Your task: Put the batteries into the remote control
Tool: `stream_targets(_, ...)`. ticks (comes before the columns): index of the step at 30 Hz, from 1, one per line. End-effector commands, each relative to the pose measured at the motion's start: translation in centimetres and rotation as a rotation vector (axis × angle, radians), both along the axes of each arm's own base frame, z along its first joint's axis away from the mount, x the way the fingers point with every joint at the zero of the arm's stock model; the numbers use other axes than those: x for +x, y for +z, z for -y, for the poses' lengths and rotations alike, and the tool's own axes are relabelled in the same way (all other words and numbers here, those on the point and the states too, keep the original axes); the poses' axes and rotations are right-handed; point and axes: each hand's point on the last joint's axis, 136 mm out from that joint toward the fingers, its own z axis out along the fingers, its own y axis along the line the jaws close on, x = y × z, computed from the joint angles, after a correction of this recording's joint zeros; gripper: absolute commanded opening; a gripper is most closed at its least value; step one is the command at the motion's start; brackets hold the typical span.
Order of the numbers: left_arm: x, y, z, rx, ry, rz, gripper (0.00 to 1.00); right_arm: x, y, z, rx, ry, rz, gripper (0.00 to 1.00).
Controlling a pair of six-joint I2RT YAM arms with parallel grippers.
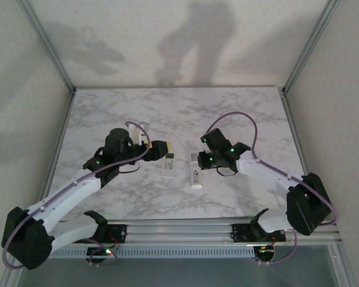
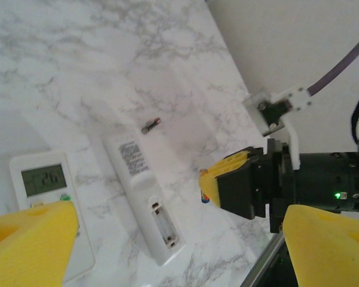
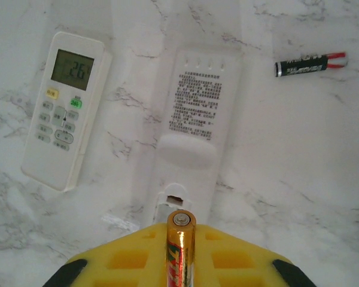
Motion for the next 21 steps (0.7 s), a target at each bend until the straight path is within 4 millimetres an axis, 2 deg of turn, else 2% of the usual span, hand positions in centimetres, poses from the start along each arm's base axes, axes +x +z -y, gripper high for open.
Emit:
stream_targets(1,-0.3,-0.6,0.0,-0.019,-0.005,-0.036,0.88,0.0,-1.7,-0.5,0.053,-0.153,-0.063,0.16)
stream_targets(4,-0.4,-0.7,0.2,-0.015,-0.020,-0.031,0.88,-0.6,-3.4,-1.3,0.058,-0.168,-0.108,0.16)
stream_targets(5,-0.4,-0.7,0.2,-0.014,-0.025,-0.028,0.88,-1.3,-4.1,-1.9,0.035,-0.144,-0.122,0.17)
stream_targets(9,-0.4,-0.5,0.0,0.004,-0.026,-0.016,0.89,-2.2,-5.5,-2.8,-0.021,-0.132,-0.159,0.16)
stream_targets(12,-0.5,-0.4,0.0,0.005,-0.027,-0.011,0.89,-2.4,-6.1,-2.8,-0.046,-0.141,-0.168,0.16)
stream_targets(17,-0.5,-0.3,0.0,0.001,-0.025,-0.006,0.89,-2.6,-6.4,-1.7,-0.109,-0.159,-0.156,0.17)
stream_targets(21,-0.5,-0.4,-0.1,0.004,-0.024,-0.004,0.90,-3.0,-6.5,-2.2,-0.098,-0.144,-0.174,0.19)
